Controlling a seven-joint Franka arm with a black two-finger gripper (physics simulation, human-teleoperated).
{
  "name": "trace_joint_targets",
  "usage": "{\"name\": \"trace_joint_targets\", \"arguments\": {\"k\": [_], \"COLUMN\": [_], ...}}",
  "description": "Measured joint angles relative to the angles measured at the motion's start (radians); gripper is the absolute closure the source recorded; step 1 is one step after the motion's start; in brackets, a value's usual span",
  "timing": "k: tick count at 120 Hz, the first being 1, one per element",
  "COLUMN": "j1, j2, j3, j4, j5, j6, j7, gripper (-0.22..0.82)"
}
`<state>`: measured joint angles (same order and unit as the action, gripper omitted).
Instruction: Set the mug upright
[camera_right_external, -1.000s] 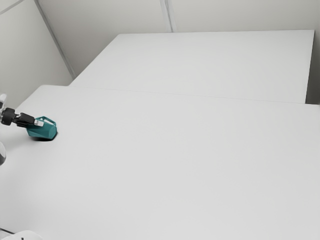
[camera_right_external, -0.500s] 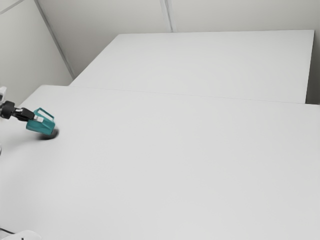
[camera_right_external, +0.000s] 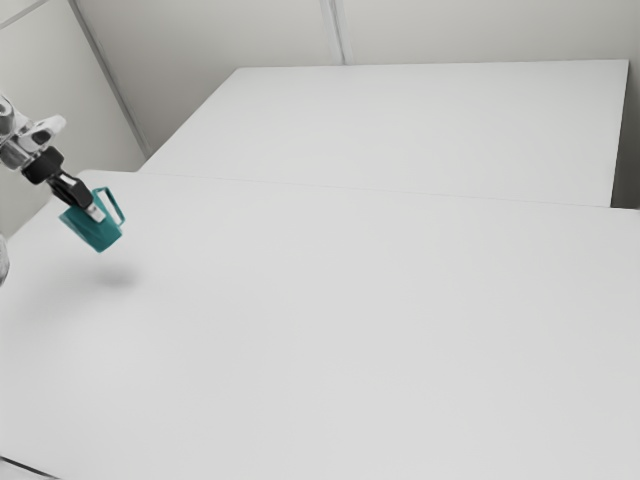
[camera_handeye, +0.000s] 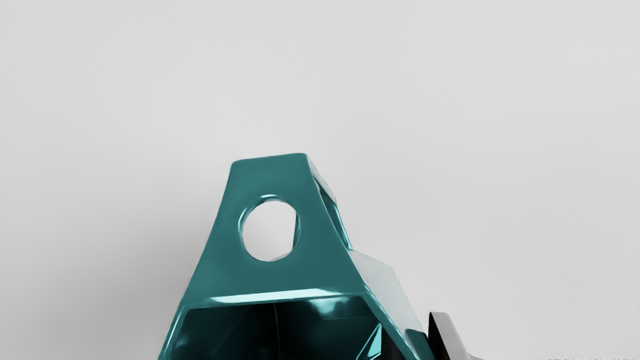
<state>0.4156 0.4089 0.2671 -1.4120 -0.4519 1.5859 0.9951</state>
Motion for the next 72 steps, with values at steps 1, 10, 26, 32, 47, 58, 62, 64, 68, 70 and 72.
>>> {"name": "trace_joint_targets", "arguments": {"k": [1, 10, 26, 32, 47, 58, 62, 64, 68, 70, 72], "j1": [-0.014, -0.102, -0.196, -0.225, -0.289, -0.3, -0.299, -0.299, -0.299, -0.298, -0.299], "j2": [-0.008, -0.085, -0.233, -0.282, -0.371, -0.426, -0.447, -0.456, -0.473, -0.482, -0.49], "j3": [0.01, 0.058, 0.07, 0.07, 0.056, 0.011, -0.01, -0.019, -0.038, -0.047, -0.056], "j4": [-0.009, -0.09, -0.224, -0.273, -0.365, -0.44, -0.462, -0.472, -0.49, -0.502, -0.513], "j5": [0.002, 0.028, 0.105, 0.131, 0.193, 0.245, 0.268, 0.279, 0.299, 0.31, 0.319], "j6": [0.003, 0.033, 0.082, 0.103, 0.15, 0.187, 0.198, 0.202, 0.21, 0.215, 0.221], "j7": [-0.003, -0.028, -0.09, -0.116, -0.187, -0.245, -0.268, -0.28, -0.304, -0.316, -0.328], "gripper": [0.78, 0.78, 0.78, 0.78, 0.78, 0.78, 0.78, 0.78, 0.78, 0.78, 0.78]}}
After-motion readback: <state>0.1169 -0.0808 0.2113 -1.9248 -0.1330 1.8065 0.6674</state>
